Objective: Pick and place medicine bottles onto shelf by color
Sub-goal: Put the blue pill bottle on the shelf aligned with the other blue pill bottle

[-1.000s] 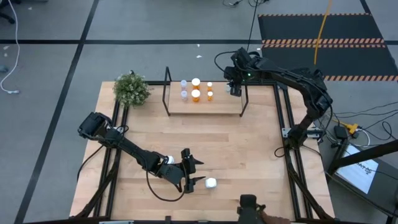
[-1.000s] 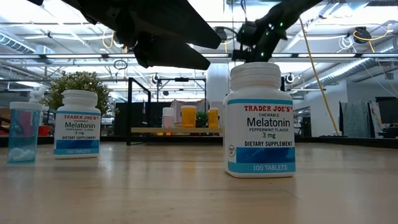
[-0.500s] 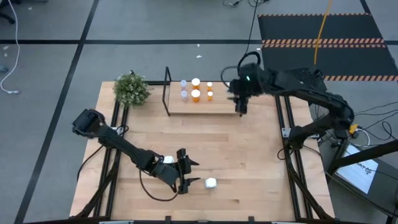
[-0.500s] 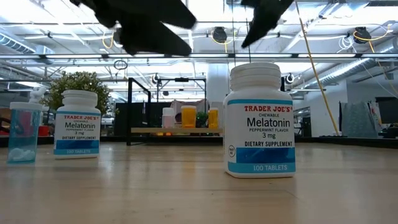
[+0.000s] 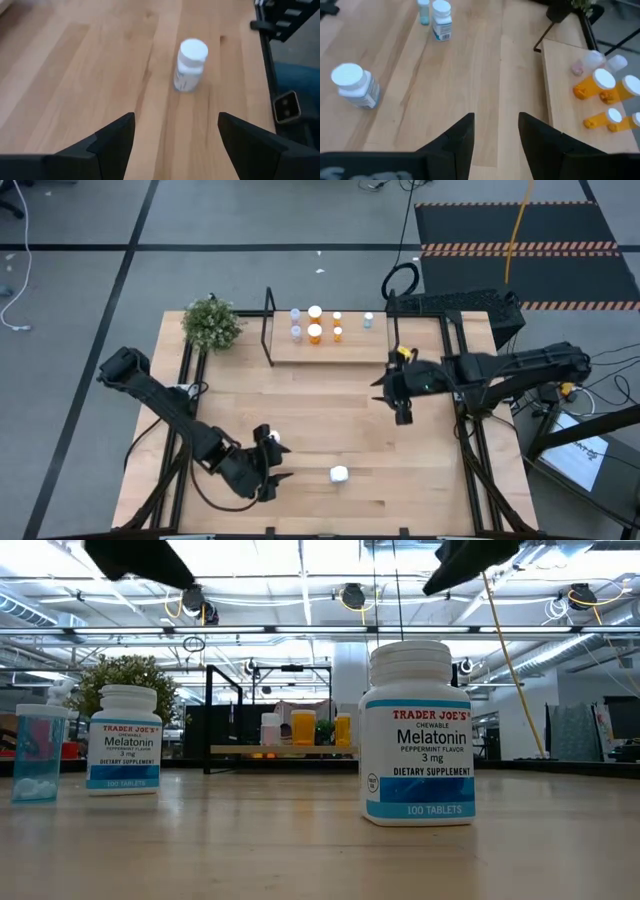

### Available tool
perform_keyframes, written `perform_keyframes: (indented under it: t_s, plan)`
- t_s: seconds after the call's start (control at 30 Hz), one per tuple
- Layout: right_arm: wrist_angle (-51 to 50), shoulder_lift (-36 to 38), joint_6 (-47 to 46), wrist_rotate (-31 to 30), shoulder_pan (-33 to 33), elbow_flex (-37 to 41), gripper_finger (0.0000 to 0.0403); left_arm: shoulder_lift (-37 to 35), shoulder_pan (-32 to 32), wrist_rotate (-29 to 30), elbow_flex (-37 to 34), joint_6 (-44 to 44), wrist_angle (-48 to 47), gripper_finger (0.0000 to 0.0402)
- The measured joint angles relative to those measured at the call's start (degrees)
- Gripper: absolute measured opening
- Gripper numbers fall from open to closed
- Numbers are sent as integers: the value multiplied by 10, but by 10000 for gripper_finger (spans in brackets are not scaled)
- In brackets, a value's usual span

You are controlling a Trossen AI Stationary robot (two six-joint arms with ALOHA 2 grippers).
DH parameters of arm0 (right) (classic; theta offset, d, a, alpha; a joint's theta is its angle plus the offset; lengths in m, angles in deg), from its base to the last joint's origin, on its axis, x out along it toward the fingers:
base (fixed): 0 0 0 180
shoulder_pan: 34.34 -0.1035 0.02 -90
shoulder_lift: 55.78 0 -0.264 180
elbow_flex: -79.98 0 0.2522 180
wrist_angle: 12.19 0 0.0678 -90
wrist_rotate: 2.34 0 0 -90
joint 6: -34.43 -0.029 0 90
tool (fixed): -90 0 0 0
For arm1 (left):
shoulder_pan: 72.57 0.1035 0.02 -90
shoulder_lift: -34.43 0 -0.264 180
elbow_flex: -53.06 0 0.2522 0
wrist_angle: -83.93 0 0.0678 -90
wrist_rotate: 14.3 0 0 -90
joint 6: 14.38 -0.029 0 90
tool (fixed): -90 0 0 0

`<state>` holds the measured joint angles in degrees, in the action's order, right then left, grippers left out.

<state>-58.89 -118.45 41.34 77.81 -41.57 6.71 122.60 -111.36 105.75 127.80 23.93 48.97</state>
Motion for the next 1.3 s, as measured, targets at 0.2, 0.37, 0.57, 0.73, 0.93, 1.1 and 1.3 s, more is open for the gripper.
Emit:
perform_keyframes:
  t_s: [0.2, 0.37, 0.57, 0.73, 0.93, 1.1, 1.3]
  plan:
    - [41, 4, 10, -9, -27, 54, 148, 7, -28, 7, 76, 61, -132, 282]
    - [35, 7, -5, -8, -30, 58, 148, 8, -54, 7, 83, 118, -197, 282]
    - [22, 11, -21, -6, -44, 58, 148, 8, -84, -1, 69, 213, -256, 282]
    - [23, 12, -39, -6, -57, 58, 148, 8, -112, -1, 53, 246, -272, 282]
    - [23, 12, -49, -6, -68, 58, 148, 8, -135, 6, 39, 273, -287, 282]
    - [23, 12, -50, -6, -68, 58, 148, 8, -144, 16, 20, 293, -302, 282]
    - [23, 12, -49, -6, -68, 58, 148, 8, -144, 15, -39, 314, -269, 282]
